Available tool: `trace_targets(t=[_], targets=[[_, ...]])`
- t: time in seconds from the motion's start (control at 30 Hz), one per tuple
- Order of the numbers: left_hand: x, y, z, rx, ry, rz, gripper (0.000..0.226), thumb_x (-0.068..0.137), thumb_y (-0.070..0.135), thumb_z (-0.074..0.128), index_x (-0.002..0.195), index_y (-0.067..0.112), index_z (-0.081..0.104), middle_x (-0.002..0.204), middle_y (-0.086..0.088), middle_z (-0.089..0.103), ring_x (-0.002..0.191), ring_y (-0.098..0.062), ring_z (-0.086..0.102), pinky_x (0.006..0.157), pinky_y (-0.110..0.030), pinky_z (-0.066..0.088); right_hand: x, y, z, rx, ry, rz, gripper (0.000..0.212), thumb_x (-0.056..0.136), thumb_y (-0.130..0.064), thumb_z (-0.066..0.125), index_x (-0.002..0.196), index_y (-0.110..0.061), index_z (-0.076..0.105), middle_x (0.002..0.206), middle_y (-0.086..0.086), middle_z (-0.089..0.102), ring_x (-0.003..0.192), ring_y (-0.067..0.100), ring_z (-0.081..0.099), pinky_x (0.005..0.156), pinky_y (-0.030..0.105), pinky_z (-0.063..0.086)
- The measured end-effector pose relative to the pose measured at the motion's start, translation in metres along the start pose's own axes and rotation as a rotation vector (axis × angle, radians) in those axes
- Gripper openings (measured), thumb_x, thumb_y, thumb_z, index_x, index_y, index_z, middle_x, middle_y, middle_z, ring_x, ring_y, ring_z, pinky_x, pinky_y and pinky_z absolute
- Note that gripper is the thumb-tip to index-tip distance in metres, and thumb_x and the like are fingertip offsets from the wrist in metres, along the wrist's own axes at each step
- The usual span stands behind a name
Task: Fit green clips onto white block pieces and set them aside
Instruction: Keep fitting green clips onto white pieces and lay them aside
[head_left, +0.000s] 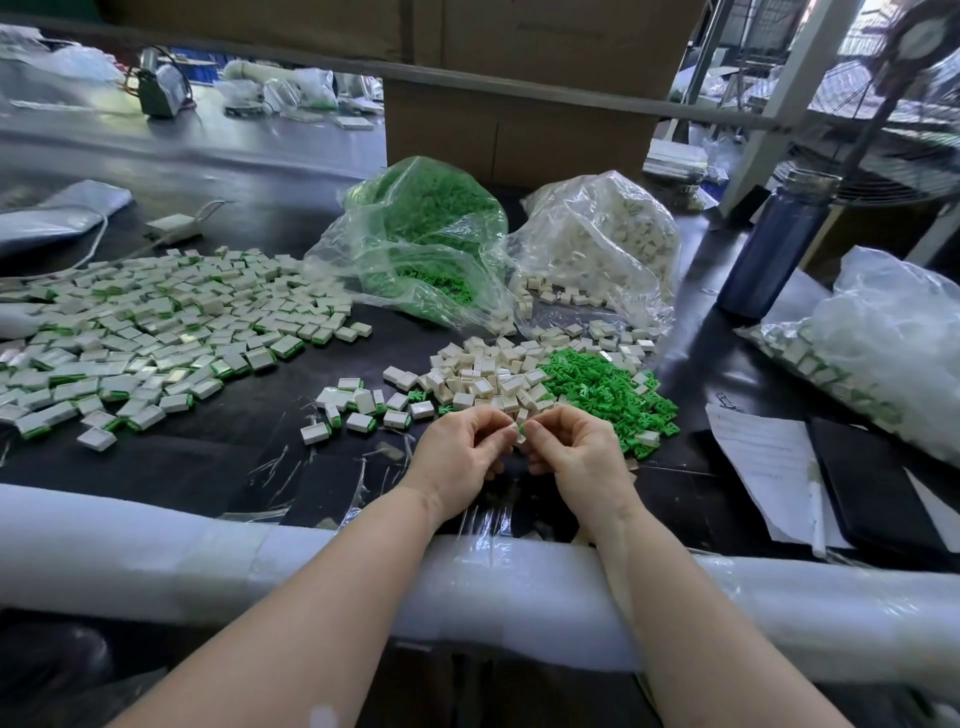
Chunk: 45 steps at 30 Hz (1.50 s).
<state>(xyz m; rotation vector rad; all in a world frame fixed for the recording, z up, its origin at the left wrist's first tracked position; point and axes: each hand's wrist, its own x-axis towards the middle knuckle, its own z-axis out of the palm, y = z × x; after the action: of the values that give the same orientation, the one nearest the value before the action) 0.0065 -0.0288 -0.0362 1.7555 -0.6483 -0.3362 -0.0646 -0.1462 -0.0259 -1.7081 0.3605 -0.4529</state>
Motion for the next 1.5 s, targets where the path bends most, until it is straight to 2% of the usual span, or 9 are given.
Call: trace_targets(t=[0.17,0.4,0.63,0.87,1.03,1.13,1.27,1.4,1.5], targets=[[-0.0009,0.0013,-0.0014,-0.004,-0.035,-0.031,0.008,0.090,0.011,0.059,0.086,0.017,0.064,0.068,0.005,0.060,0.059,-0.006,0.052,0.058,-0.014,0.048,-0.0020,-0.0014,-0.0001,-0.010,-0.033,0.010,0.016,0.086,0.000,0.060,0.072,-0.004,0.061,0.053,-0.004,0.059,0.046,0.000,0.053,0.047,0.014,0.046],[-0.0024,-0.0022,-0.0045,0.076,-0.058,-0.042,0.009,0.088,0.014,0.062,0.085,0.021,0.066,0.071,0.002,0.063,0.065,-0.013,0.056,0.071,-0.030,0.052,-0.0027,-0.0022,-0.0009,-0.063,-0.077,0.049,0.020,0.087,-0.004,0.062,0.067,-0.008,0.060,0.050,-0.004,0.056,0.042,0.001,0.046,0.045,0.014,0.042],[-0.0024,-0.0044,-0.0044,0.188,-0.070,0.005,0.008,0.088,0.019,0.063,0.089,0.017,0.070,0.083,-0.005,0.070,0.079,-0.022,0.065,0.079,-0.035,0.053,-0.0007,0.0015,-0.0014,-0.125,-0.085,0.023,0.023,0.085,-0.006,0.064,0.064,-0.012,0.060,0.048,-0.004,0.053,0.042,0.005,0.044,0.044,0.017,0.040],[-0.0006,-0.0037,-0.0004,0.061,-0.021,0.037,0.008,0.089,0.017,0.061,0.087,0.022,0.067,0.070,0.000,0.065,0.059,-0.008,0.055,0.059,-0.020,0.048,-0.0010,0.0014,0.0014,0.078,-0.003,0.009,0.014,0.084,0.001,0.063,0.071,-0.004,0.061,0.051,-0.004,0.062,0.046,0.004,0.058,0.045,0.013,0.044],[-0.0010,-0.0007,0.0001,0.016,-0.021,0.038,0.011,0.088,0.022,0.062,0.087,0.032,0.064,0.071,0.005,0.065,0.061,-0.004,0.059,0.059,-0.015,0.047,-0.0003,0.0018,0.0000,0.164,0.009,0.011,0.013,0.081,0.002,0.066,0.071,-0.004,0.062,0.056,0.001,0.063,0.049,0.006,0.059,0.046,0.014,0.046],[-0.0015,-0.0002,-0.0001,0.028,-0.021,0.032,0.011,0.088,0.020,0.062,0.086,0.030,0.063,0.071,0.004,0.064,0.065,-0.009,0.062,0.060,-0.021,0.050,0.0000,0.0027,-0.0002,0.163,-0.013,0.001,0.014,0.080,0.002,0.067,0.070,-0.006,0.063,0.058,0.002,0.064,0.052,0.008,0.060,0.047,0.015,0.047],[-0.0021,0.0012,-0.0008,0.059,0.003,0.019,0.012,0.086,0.013,0.061,0.081,0.024,0.063,0.069,0.000,0.060,0.076,-0.033,0.063,0.069,-0.040,0.054,-0.0001,0.0035,-0.0014,0.132,-0.042,-0.020,0.014,0.078,0.002,0.069,0.069,-0.008,0.067,0.062,0.004,0.065,0.056,0.010,0.060,0.051,0.016,0.048],[-0.0023,0.0019,-0.0011,0.056,0.023,0.002,0.019,0.084,0.010,0.058,0.075,0.027,0.060,0.070,-0.005,0.060,0.078,-0.037,0.063,0.071,-0.045,0.055,0.0002,0.0059,-0.0025,0.111,-0.064,-0.008,0.010,0.082,-0.004,0.067,0.073,-0.008,0.068,0.068,0.010,0.065,0.063,0.019,0.059,0.056,0.021,0.049],[-0.0017,0.0025,-0.0006,0.025,-0.003,-0.003,0.020,0.086,0.010,0.058,0.078,0.028,0.060,0.072,-0.007,0.059,0.069,-0.034,0.058,0.069,-0.045,0.053,0.0014,0.0060,-0.0021,0.121,-0.048,0.000,0.008,0.086,-0.009,0.063,0.079,-0.011,0.066,0.070,-0.001,0.065,0.065,0.010,0.060,0.057,0.020,0.050]])
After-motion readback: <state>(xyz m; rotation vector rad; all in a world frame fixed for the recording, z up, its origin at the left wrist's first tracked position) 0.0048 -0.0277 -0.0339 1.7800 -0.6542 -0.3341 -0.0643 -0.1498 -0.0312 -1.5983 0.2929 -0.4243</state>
